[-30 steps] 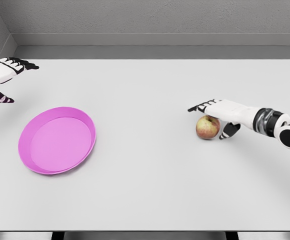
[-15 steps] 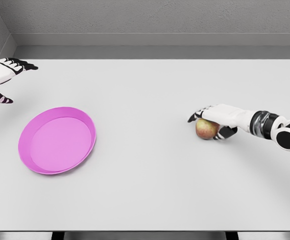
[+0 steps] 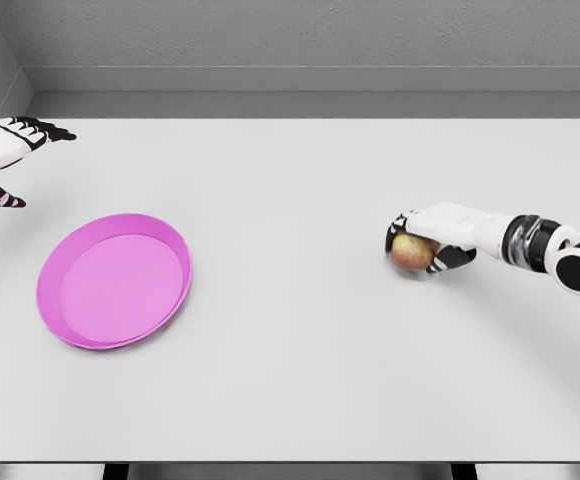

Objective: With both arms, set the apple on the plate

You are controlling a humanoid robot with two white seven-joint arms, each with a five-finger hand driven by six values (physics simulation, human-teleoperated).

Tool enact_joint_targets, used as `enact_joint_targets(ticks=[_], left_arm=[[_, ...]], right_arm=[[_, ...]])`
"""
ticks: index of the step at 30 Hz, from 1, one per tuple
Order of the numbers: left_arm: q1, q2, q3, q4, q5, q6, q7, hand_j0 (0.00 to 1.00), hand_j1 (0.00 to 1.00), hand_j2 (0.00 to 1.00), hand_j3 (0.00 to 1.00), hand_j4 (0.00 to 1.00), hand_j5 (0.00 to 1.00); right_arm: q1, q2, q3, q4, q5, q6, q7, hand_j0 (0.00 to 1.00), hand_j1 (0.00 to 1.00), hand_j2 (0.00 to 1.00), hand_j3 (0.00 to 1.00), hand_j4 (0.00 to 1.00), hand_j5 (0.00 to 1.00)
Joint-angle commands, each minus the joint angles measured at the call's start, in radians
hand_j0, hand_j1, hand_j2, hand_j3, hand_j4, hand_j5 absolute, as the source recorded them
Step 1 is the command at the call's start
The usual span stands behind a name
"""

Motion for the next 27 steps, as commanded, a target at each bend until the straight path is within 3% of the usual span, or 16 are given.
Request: enact_joint_targets(ticks=[1,8,12,21,27], left_arm=[[-0.002,0.001,0.001,0.0,0.006,0.001,0.0,1.0,1.0,1.0,1.0,1.0,1.0],[-0.002,0.003,0.001,0.0,0.006,0.001,0.0,1.0,1.0,1.0,1.0,1.0,1.0],[-0.002,0.012,0.001,0.0,0.008,0.001,0.0,1.0,1.0,1.0,1.0,1.0,1.0],[0.0,0.02,0.003,-0.002,0.009,0.001,0.0,1.0,1.0,1.0,1.0,1.0,1.0],[0.0,0.021,0.003,-0.002,0.009,0.001,0.0,1.0,1.0,1.0,1.0,1.0,1.0]], right_arm=[[0.0,-0.001,-0.001,-0.001,-0.001,-0.001,-0.001,0.48,0.48,0.48,0.48,0.48,0.48],[-0.02,0.007,-0.001,-0.076,-0.001,-0.001,-0.001,0.48,0.48,0.48,0.48,0.48,0.48],[-0.032,0.053,0.009,-0.099,0.002,-0.002,0.003,0.48,0.48,0.48,0.48,0.48,0.48],[-0.044,0.107,0.019,-0.099,0.002,-0.036,0.003,0.48,0.48,0.48,0.48,0.48,0.48],[-0.072,0.173,0.105,-0.099,0.002,-0.036,0.003,0.48,0.48,0.48,0.48,0.48,0.48]])
